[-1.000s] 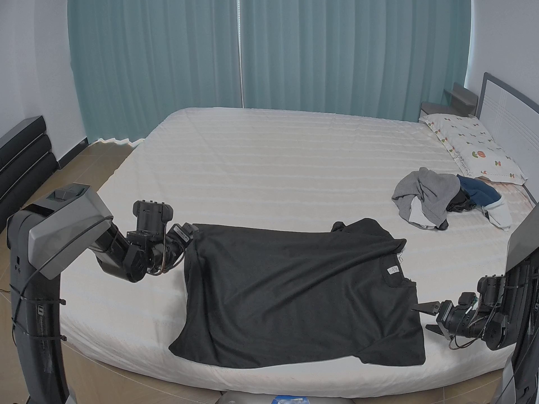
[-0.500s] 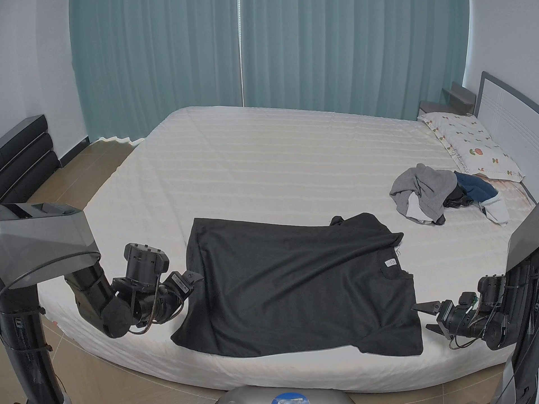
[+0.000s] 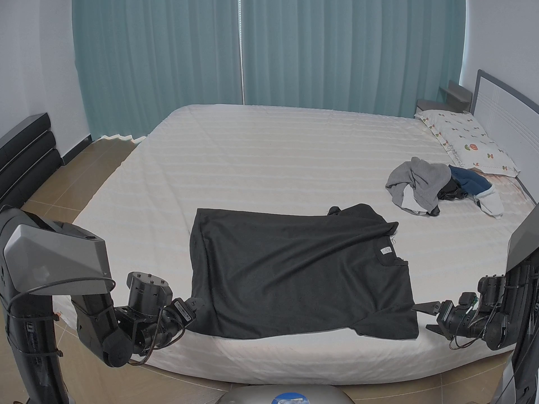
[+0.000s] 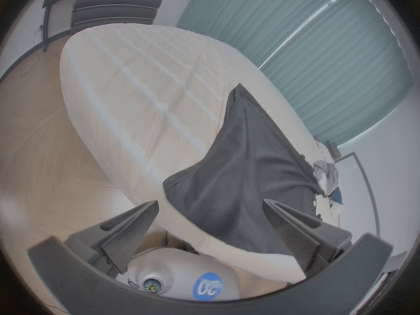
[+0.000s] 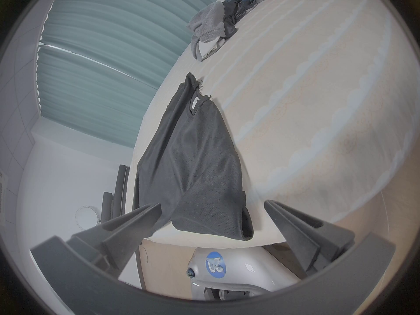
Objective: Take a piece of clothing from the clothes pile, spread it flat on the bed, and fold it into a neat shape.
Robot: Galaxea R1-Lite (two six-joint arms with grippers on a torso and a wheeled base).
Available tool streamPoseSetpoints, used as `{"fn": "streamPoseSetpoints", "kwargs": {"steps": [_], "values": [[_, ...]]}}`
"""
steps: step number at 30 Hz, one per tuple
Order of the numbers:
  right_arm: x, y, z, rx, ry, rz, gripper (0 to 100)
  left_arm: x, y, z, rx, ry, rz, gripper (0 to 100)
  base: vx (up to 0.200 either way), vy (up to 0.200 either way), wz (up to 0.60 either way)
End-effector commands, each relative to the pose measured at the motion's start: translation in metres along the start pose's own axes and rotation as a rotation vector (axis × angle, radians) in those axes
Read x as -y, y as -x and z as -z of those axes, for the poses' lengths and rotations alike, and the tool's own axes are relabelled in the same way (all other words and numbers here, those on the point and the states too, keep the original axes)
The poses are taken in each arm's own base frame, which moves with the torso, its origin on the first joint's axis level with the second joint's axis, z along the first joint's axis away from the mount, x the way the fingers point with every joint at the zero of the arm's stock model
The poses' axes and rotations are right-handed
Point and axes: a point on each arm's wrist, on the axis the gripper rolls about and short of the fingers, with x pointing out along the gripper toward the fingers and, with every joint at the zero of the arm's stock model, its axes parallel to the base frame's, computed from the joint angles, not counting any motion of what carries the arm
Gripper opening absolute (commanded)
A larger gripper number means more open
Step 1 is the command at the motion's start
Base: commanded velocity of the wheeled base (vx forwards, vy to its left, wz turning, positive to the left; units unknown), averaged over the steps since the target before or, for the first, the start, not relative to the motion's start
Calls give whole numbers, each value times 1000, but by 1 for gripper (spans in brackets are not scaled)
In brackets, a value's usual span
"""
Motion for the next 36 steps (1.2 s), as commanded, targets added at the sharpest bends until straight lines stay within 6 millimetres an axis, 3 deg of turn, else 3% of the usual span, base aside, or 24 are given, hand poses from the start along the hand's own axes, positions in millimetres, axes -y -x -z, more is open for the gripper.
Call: {"fn": "streamPoseSetpoints", "kwargs": {"steps": [1, 15, 36], "values": [[-1, 0, -2, 12, 10, -10, 100, -11, -7, 14, -42, -43, -53, 100, 0, 0, 0], [-1, 0, -1, 11, 11, -9, 100, -15, -14, 17, -1, -74, -102, 100, 0, 0, 0], [-1, 0, -2, 12, 11, -10, 100, -18, -38, -4, 157, -6, -147, 100, 0, 0, 0]]}}
